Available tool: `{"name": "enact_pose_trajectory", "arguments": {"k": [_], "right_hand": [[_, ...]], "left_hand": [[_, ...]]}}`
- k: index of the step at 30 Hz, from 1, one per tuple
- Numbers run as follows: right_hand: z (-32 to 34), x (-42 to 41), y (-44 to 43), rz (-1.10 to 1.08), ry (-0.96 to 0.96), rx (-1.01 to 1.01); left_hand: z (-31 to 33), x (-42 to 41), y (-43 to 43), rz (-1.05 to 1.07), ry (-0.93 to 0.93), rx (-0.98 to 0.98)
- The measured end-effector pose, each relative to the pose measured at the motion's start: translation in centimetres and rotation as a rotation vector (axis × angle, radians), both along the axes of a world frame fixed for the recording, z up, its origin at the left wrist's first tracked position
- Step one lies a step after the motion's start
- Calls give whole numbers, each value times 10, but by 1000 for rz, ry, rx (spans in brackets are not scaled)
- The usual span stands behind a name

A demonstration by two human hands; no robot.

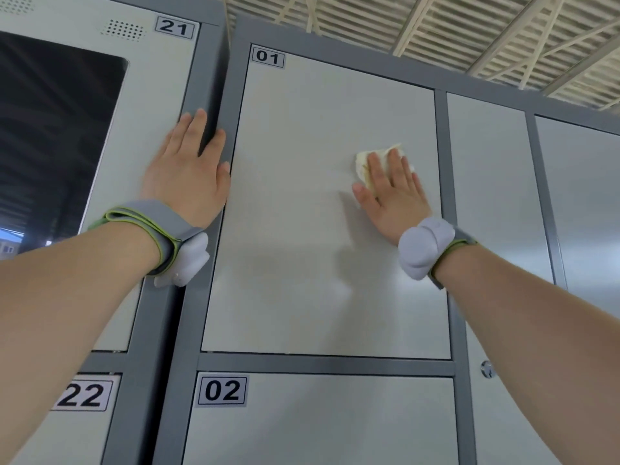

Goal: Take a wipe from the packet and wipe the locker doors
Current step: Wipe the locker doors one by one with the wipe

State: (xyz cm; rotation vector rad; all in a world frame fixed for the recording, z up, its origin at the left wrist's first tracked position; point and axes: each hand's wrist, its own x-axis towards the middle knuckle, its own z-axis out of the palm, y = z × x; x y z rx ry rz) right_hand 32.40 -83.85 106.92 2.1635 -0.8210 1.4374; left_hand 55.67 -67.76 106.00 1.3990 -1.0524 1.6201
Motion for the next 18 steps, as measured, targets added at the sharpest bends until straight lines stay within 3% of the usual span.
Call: {"name": "enact_pose_trajectory", "arguments": {"k": [4, 8, 13, 18], "right_hand": [[16, 11, 8, -2, -83, 67], [-11, 27, 19, 44, 20, -63], [-24, 31, 24, 75, 133, -148], [21, 24, 18, -20, -20, 2]], "left_hand": [[-2, 11, 14, -46, -57, 79], [-10, 12, 14, 32, -50, 70], [-14, 9, 15, 59, 92, -51], [-14, 8, 15, 63, 177, -42]]}}
